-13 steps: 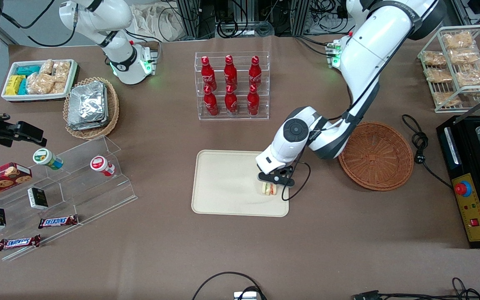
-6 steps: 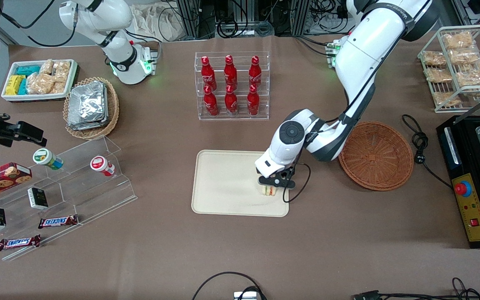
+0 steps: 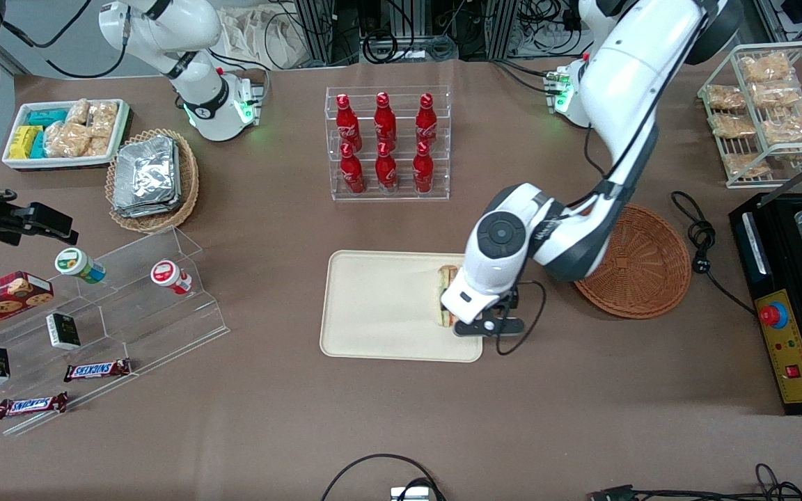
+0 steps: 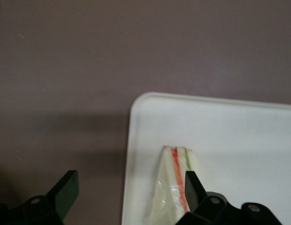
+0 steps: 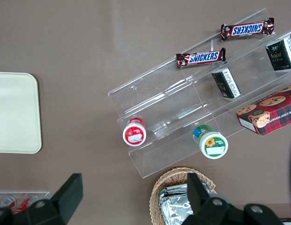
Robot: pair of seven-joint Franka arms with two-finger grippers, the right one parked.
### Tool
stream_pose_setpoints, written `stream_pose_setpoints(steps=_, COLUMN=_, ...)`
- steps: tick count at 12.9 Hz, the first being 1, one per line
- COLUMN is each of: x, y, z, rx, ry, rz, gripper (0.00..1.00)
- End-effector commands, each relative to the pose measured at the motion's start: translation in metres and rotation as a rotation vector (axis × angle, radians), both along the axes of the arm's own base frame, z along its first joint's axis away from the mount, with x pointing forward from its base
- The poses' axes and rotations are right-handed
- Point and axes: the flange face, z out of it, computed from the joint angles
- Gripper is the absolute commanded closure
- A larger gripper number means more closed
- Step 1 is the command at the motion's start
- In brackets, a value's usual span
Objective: Place sandwich from basket to tray
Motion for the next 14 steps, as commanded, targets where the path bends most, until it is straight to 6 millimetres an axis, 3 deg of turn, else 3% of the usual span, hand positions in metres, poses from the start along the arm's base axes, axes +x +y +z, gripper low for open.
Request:
stream_pose_setpoints(steps=1, x=0.014, y=0.057, z=0.042, rx=0.057, ry=0.009, rz=0.096, gripper=0.0)
stream_pose_setpoints(steps=4, x=0.017, y=0.122, z=0.091, rx=0.133, ry=0.061, rz=0.102, gripper=0.0)
stream_pose_setpoints(steps=7, x=0.006, y=0.184, z=0.14, rx=0.163, ry=0.144, rz=-0.03, gripper=0.0)
stream_pose_setpoints(steps=8, x=-0.003, y=0.195, z=0.159, rx=0.155, ry=0.156, rz=-0.085, gripper=0.0)
stream_pose_setpoints(steps=9, x=-0.007, y=0.221, z=0.176, rx=0.151, ry=0.162, rz=-0.091, gripper=0.0)
stream_pose_setpoints(steps=12, x=-0.044, y=0.271, z=0.226, rx=0.096, ry=0.146, rz=-0.179, gripper=0.0)
stream_pose_setpoints(steps=14, x=-0.074, y=0.283, z=0.258, rx=0.088, ry=0.138, rz=-0.214, gripper=0.0)
